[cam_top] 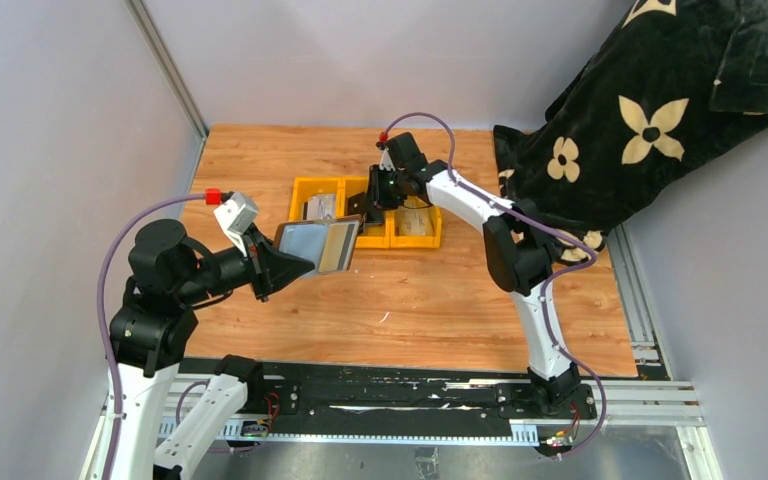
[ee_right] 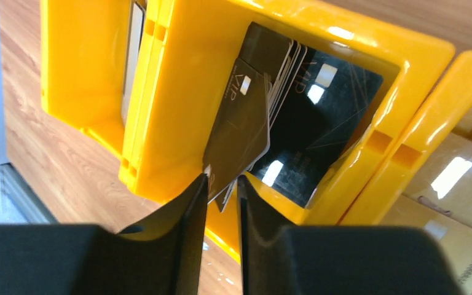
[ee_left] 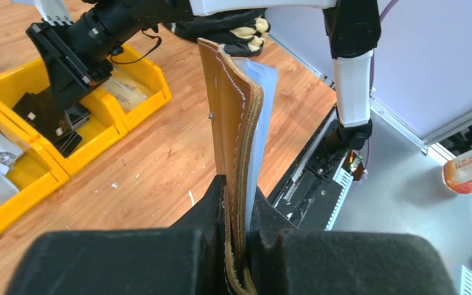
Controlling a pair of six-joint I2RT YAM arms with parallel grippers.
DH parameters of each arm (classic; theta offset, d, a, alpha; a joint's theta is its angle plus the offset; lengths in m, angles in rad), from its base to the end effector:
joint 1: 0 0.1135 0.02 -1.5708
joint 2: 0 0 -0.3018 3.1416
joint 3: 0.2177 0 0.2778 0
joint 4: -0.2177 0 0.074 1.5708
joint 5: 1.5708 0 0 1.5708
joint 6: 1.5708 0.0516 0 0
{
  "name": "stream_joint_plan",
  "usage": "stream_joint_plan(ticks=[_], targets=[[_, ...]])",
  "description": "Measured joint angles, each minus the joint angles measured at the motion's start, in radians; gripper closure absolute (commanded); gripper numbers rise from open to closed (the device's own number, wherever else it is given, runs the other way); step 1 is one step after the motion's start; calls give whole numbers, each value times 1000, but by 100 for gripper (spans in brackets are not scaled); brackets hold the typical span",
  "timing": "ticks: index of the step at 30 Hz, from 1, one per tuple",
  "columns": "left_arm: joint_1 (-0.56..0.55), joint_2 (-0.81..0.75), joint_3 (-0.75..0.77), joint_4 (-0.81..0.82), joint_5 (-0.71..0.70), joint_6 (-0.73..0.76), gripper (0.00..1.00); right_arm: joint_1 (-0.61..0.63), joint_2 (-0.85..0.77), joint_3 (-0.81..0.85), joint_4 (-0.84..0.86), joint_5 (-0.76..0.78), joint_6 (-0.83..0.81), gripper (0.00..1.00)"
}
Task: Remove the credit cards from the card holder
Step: Place the credit card in the storage box.
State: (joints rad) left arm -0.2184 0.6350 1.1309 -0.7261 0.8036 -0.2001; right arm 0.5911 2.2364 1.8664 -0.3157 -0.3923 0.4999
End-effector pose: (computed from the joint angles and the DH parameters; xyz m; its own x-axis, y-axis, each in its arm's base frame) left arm 0.0837 -0.0566 0.4493 -0.3842 -0.0560 -0.9215 0.7737 0.5251 -0.3545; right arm 0.4666 0.3369 0.2317 -0.8260 -0.0210 -0.5632 -0.4155 0.6978 0.5835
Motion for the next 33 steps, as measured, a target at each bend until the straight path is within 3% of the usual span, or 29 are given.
stream_joint_plan(ticks=[9,14,20,23,28,33], targets=[[0,-2,0,41,35,-41,100,11,-71,-24,-14,80,-15,51],[0,-3,0,81,41,-78,100,18,-350,-229,72,68,-9,36],[0,-39,-60,231,41,-210,100,22,-903,-750,486,-62,107,19],[0,-44,-88,309,39,-286,100,24,-1089,-966,698,-123,199,18],[0,-44,-116,426,39,-405,100,63,-1246,-1177,925,-158,336,18],[0,-42,-135,531,50,-525,100,184,-1263,-1176,1052,-152,374,18]])
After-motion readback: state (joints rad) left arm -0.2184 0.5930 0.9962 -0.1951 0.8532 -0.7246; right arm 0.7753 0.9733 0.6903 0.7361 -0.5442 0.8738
